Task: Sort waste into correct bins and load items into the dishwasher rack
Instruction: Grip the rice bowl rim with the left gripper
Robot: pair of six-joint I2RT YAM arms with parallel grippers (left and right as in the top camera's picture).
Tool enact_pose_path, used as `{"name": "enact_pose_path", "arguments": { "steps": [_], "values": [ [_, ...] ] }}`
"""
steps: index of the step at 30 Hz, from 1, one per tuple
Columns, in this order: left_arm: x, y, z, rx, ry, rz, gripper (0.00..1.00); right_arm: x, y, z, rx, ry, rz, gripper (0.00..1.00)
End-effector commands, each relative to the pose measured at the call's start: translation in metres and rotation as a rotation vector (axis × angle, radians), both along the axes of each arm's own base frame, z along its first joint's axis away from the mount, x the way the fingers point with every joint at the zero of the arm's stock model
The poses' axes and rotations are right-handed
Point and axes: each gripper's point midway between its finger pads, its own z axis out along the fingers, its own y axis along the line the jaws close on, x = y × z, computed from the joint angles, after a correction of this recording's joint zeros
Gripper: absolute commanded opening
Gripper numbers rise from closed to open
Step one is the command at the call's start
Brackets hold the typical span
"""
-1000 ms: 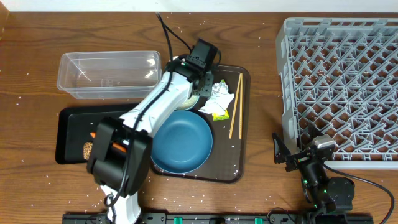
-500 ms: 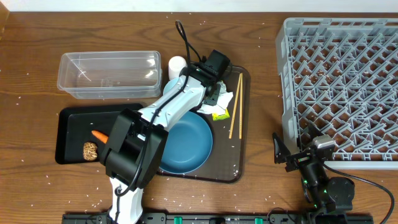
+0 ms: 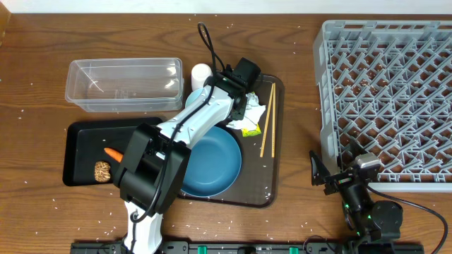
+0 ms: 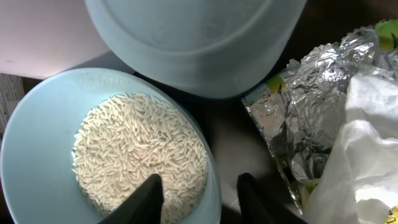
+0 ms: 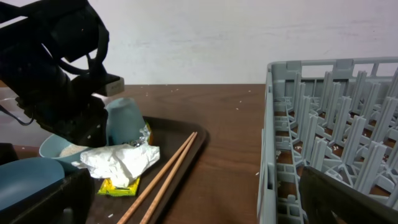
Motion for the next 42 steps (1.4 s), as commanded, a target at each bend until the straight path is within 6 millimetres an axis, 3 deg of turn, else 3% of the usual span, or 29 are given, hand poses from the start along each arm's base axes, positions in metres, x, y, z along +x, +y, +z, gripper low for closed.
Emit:
{"name": "enact_pose_path", "arguments": {
  "steps": [1, 14, 22, 28, 42],
  "values": [
    [-0.005, 0.008, -0.011, 0.022, 0.018, 0.046, 0.37, -0.001, 0.002, -0.001, -0.008, -0.001, 0.007, 0.99],
    [-0.013, 0.01, -0.017, 0.034, 0.036, 0.041, 0.21, -0.001, 0.002, -0.001, -0.008, -0.001, 0.007, 0.99],
    [-0.024, -0.016, -0.007, 0.022, 0.016, -0.024, 0.08, -0.001, 0.002, -0.001, -0.008, -0.001, 0.007, 0.99],
    [-0.029, -0.035, 0.019, -0.017, -0.037, -0.065, 0.06, -0.001, 0.002, -0.001, -0.008, -0.001, 0.007, 0.99],
    [-0.034, -0.031, 0.105, -0.143, -0.184, -0.018, 0.06, -0.001, 0.002, -0.001, -0.008, -0.001, 0.007, 0.99]
  ]
}}
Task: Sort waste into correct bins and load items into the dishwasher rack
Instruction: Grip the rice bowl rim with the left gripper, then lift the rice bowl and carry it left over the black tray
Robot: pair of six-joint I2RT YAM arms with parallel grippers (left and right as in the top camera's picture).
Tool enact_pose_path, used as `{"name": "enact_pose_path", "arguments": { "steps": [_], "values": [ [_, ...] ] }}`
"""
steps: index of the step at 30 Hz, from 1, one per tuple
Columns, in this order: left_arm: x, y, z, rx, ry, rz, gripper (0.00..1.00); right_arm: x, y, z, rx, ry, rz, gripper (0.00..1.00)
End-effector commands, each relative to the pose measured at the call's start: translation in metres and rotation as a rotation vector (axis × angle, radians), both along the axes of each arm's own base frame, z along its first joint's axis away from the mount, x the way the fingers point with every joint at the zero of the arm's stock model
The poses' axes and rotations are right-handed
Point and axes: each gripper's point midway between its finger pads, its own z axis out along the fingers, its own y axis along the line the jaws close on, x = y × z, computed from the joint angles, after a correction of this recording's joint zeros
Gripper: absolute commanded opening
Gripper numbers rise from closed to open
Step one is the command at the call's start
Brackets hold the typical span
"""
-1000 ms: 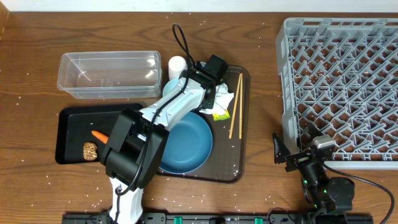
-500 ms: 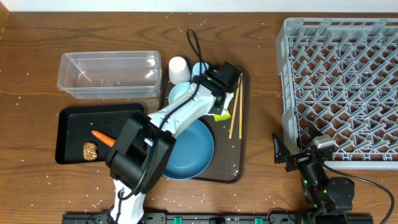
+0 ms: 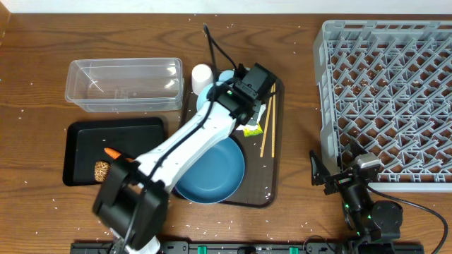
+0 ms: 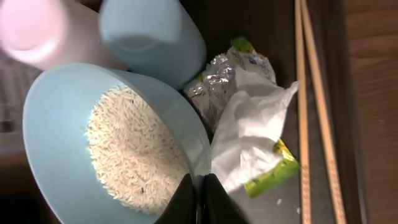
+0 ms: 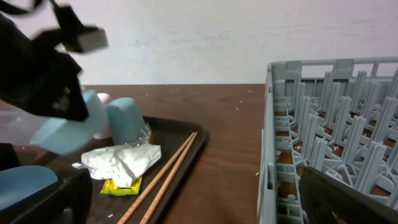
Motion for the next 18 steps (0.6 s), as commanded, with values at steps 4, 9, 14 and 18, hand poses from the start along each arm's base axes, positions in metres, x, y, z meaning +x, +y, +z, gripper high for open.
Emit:
{"name": "enact_pose_path", "arguments": {
  "steps": [4, 9, 14, 18],
  "values": [
    [-0.005, 0.018, 0.055, -0.102, -0.086, 0.103, 0.06, -0.001, 0.002, -0.001, -0.008, -0.001, 0.007, 0.99],
    [-0.01, 0.064, 0.085, -0.196, -0.092, 0.304, 0.06, -0.001, 0.002, -0.001, -0.008, -0.001, 0.007, 0.99],
    [-0.019, 0.111, 0.094, -0.321, 0.014, 0.417, 0.06, -0.001, 0.002, -0.001, -0.008, -0.001, 0.007, 0.99],
    [-0.021, 0.143, 0.088, -0.425, 0.097, 0.507, 0.06, -0.001, 0.002, -0.001, -0.008, -0.001, 0.007, 0.99]
  ]
}}
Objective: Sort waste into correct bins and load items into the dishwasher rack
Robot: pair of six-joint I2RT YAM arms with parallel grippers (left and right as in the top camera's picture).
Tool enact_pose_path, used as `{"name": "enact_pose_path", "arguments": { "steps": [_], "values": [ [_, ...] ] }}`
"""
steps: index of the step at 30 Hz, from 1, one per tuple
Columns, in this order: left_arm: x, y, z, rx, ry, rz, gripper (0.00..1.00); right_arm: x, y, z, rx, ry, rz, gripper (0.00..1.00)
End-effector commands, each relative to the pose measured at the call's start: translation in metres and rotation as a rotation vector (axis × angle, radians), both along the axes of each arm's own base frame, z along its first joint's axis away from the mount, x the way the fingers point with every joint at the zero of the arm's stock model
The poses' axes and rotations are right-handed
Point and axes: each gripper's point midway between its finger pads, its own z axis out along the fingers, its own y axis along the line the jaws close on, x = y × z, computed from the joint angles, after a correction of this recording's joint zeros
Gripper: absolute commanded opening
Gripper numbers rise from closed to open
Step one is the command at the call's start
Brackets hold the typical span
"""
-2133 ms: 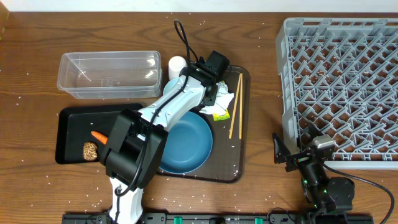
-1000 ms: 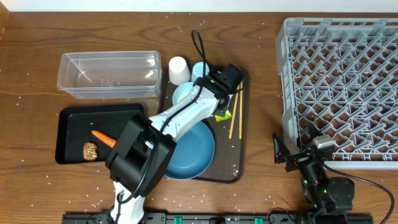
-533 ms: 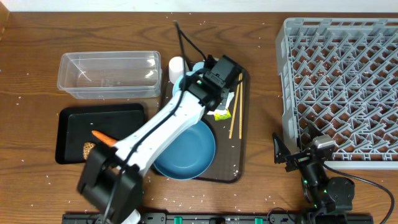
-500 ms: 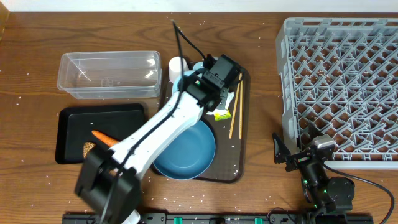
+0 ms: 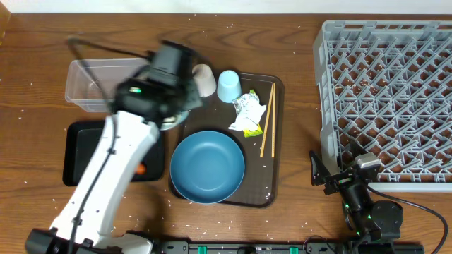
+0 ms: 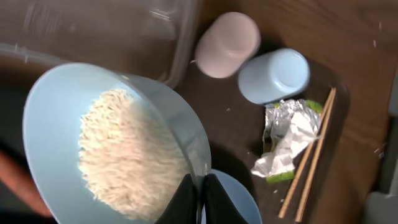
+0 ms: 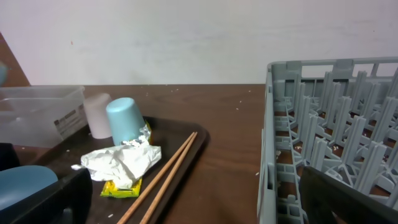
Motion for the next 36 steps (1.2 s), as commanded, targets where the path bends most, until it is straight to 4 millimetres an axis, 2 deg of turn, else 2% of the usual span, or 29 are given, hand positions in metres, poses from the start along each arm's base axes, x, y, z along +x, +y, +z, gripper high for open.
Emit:
{"name": "enact_pose_path", "arguments": {
  "steps": [1, 5, 12, 20, 28, 36],
  "values": [
    [-0.007, 0.011, -0.009, -0.167, 0.07, 0.042, 0.06, -0.001, 0.002, -0.001, -0.008, -0.001, 0.007, 0.99],
    [-0.009, 0.039, -0.03, -0.282, 0.126, 0.117, 0.06, -0.001, 0.002, -0.001, -0.008, -0.001, 0.007, 0.99],
    [-0.009, 0.07, -0.058, -0.498, 0.123, 0.165, 0.06, -0.001, 0.002, -0.001, -0.008, -0.001, 0.007, 0.99],
    [-0.014, 0.108, -0.071, -0.74, 0.044, 0.245, 0.06, -0.001, 0.002, -0.001, -0.008, -0.001, 0.007, 0.99],
    [-0.029, 0.147, -0.058, -0.949, -0.066, 0.316, 0.06, -0.001, 0.002, -0.001, -0.008, -0.001, 0.007, 0.99],
    [-0.042, 0.165, -0.048, -1.088, -0.148, 0.342, 0.06, -0.001, 0.002, -0.001, -0.008, -0.001, 0.007, 0.99]
  ]
}}
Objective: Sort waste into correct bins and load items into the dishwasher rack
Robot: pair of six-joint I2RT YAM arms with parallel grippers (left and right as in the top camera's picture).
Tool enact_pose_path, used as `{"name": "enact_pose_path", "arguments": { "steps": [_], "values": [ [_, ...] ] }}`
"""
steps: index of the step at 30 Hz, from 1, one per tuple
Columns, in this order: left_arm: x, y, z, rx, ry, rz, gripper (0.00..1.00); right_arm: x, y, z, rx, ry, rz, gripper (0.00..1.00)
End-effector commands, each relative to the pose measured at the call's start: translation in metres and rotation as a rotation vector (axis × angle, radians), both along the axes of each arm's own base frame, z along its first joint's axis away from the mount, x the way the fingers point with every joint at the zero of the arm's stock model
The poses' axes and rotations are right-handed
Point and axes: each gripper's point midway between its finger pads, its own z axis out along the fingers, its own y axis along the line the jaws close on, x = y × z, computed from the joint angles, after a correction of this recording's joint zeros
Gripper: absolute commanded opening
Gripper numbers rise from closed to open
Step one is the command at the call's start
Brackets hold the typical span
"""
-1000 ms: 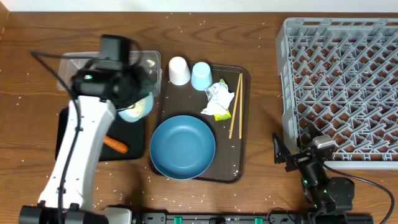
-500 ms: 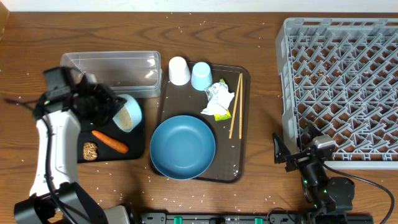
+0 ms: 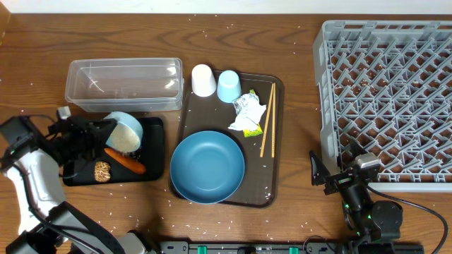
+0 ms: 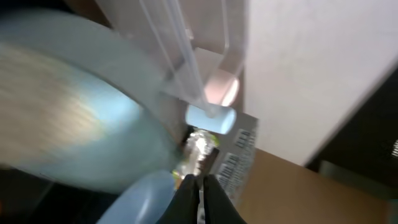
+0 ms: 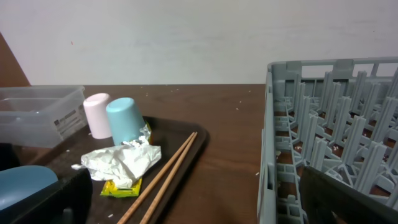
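My left gripper [image 3: 106,131] is shut on the rim of a light blue bowl of rice [image 3: 124,132]. It holds the bowl tipped on its side over the black bin tray [image 3: 79,134], rice still showing inside. The left wrist view is blurred: the bowl [image 4: 74,106] fills it, with my left gripper [image 4: 198,186] pinched on its edge. On the brown tray [image 3: 275,176] stand a pink cup [image 3: 203,80] and a blue cup [image 3: 228,86], beside a crumpled wrapper [image 3: 246,113], chopsticks [image 3: 267,120] and a blue plate [image 3: 207,166]. My right gripper [image 3: 336,176] rests open by the grey dishwasher rack [image 3: 385,99].
A carrot [image 3: 126,161] and a brown lump [image 3: 103,170] lie in the black tray. A clear plastic container [image 3: 123,85] stands behind it. Rice grains are scattered over the wooden table. The right wrist view shows the rack [image 5: 336,137] close on its right.
My left arm has swung to the far left. The bowl, then upright near the clear container's right end, now hangs tipped on its side over the black tray. The right arm has not moved.
My left gripper stood open astride the rice bowl's rim on the brown tray. Then it was shut on the rim with the bowl lifted. Then the bowl was left of the brown tray, and now it is tilted over the black tray.
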Motion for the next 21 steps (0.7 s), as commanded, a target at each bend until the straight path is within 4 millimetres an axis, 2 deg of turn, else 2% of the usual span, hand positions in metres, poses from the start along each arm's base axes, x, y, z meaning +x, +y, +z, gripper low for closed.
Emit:
{"name": "enact_pose_path", "arguments": {
  "steps": [1, 6, 14, 18, 21],
  "values": [
    [-0.004, -0.004, 0.013, -0.072, -0.084, -0.015, 0.06, -0.001, 0.002, -0.001, -0.008, -0.001, 0.007, 0.99],
    [-0.008, -0.006, 0.019, -0.136, -0.118, -0.01, 0.06, -0.001, 0.002, -0.001, -0.008, -0.001, 0.007, 0.99],
    [-0.008, -0.004, 0.018, -0.129, -0.12, -0.005, 0.08, -0.001, 0.002, -0.001, -0.008, -0.001, 0.007, 0.99],
    [-0.006, -0.012, 0.02, -0.124, -0.126, -0.035, 0.17, -0.001, 0.002, -0.001, -0.008, -0.001, 0.007, 0.99],
    [-0.002, -0.025, 0.027, -0.094, -0.145, -0.086, 0.34, -0.001, 0.002, -0.001, -0.008, -0.001, 0.007, 0.99]
  ]
}}
